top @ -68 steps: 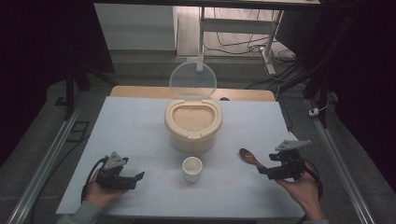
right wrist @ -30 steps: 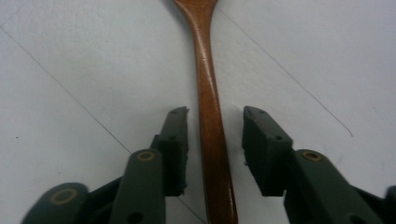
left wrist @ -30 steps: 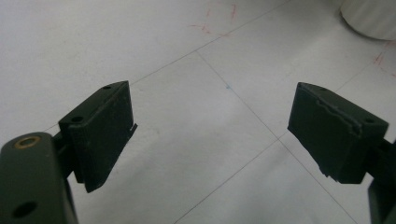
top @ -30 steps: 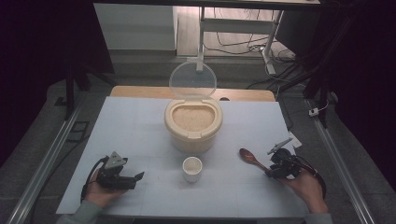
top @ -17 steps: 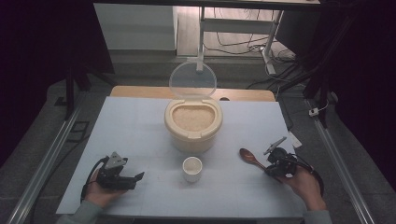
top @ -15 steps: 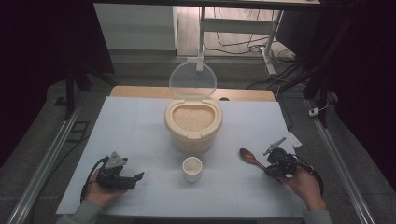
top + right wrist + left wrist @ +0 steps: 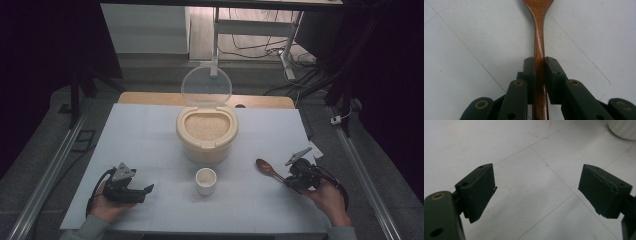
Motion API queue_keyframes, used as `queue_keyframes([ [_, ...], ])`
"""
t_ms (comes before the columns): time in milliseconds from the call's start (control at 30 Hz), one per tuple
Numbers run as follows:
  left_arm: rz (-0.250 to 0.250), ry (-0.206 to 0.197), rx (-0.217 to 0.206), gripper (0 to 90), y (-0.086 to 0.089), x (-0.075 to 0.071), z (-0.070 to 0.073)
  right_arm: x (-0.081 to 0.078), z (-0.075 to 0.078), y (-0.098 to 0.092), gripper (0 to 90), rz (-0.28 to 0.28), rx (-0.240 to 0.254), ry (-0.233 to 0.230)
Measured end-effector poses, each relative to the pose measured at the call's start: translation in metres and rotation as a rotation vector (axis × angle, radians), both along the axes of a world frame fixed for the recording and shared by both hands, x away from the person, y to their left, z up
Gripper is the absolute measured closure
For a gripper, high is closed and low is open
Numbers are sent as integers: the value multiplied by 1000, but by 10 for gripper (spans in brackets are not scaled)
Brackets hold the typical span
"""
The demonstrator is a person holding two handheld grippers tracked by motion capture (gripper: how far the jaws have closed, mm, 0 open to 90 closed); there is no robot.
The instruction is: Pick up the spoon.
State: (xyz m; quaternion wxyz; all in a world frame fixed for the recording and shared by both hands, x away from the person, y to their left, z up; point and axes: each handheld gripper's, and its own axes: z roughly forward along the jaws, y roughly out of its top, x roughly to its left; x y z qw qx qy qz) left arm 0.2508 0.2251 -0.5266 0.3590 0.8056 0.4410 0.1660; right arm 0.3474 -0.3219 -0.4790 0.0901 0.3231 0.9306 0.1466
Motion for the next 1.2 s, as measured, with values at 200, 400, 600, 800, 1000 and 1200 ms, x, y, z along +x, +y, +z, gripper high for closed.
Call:
queue_keyframes([
  [200, -1, -1, 1, 136, 0, 0, 0, -4, 9, 0, 794, 16, 55, -20],
  [400, 0, -1, 2, 135, 0, 0, 0, -11, 22, 11, 794, 79, 144, -22],
  [600, 1, -3, 0, 135, 0, 0, 1, -17, 32, 29, 794, 152, 180, -29],
  [800, 4, -7, -2, 135, 0, 0, 2, -24, 40, 48, 794, 216, 215, -33],
  [1000, 2, -5, 2, 134, -1, 0, 1, -29, 45, 65, 794, 279, 232, -41],
  [1200, 4, -6, 1, 135, -1, 0, 1, -33, 48, 88, 794, 335, 224, -53],
])
